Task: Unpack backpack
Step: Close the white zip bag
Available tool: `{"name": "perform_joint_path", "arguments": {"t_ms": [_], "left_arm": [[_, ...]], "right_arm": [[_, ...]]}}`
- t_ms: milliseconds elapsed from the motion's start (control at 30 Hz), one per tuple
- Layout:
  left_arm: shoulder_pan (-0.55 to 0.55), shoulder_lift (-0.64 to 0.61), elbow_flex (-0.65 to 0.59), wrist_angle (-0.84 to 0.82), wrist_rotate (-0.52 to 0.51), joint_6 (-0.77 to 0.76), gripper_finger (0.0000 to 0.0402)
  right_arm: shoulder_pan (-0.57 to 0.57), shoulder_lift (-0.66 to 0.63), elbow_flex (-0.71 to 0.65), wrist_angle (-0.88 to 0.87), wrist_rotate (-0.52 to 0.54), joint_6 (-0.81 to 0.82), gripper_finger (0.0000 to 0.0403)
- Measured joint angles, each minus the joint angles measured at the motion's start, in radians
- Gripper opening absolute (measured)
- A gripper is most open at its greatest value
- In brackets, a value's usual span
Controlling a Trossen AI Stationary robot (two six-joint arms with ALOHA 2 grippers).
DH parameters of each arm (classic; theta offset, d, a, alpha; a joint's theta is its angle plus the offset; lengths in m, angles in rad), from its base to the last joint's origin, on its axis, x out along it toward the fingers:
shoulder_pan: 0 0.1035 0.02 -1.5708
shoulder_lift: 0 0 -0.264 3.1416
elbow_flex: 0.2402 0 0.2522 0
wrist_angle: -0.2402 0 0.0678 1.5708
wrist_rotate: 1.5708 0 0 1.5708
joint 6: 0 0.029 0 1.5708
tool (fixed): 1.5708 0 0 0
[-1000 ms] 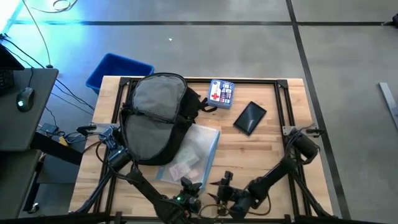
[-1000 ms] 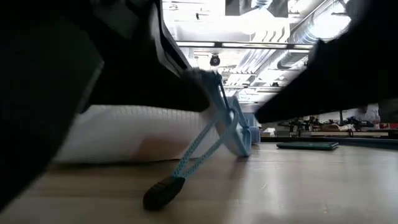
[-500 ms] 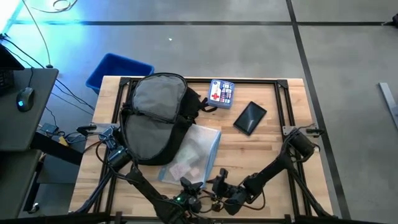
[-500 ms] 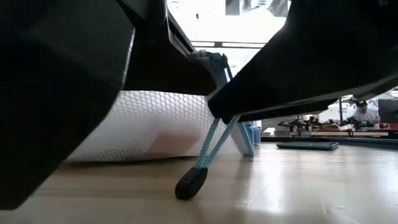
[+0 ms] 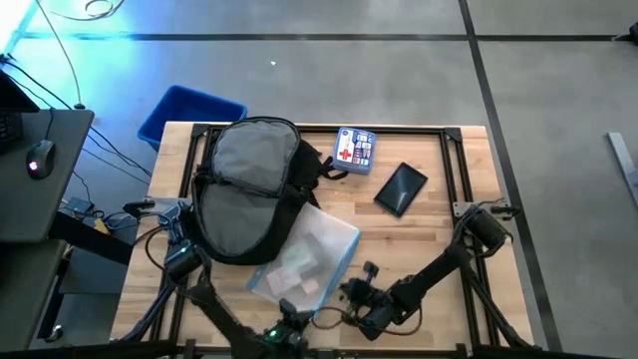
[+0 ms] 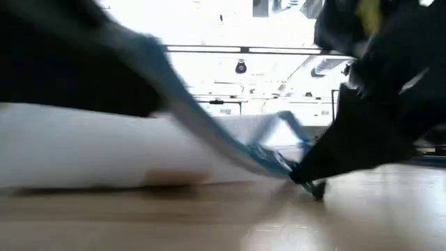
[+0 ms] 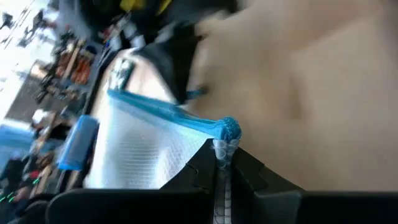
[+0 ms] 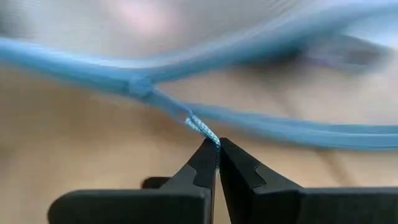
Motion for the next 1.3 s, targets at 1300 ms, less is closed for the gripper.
{"name": "perform_joint_path", "arguments": {"t_ms": [1300], "left_arm": [[-0.165, 0.001, 0.198, -0.678, -0.033, -0.674, 0.0]], "right_arm": [[0.233, -0.052, 0.141, -1.341, -0.288, 0.879, 0.0112]]}}
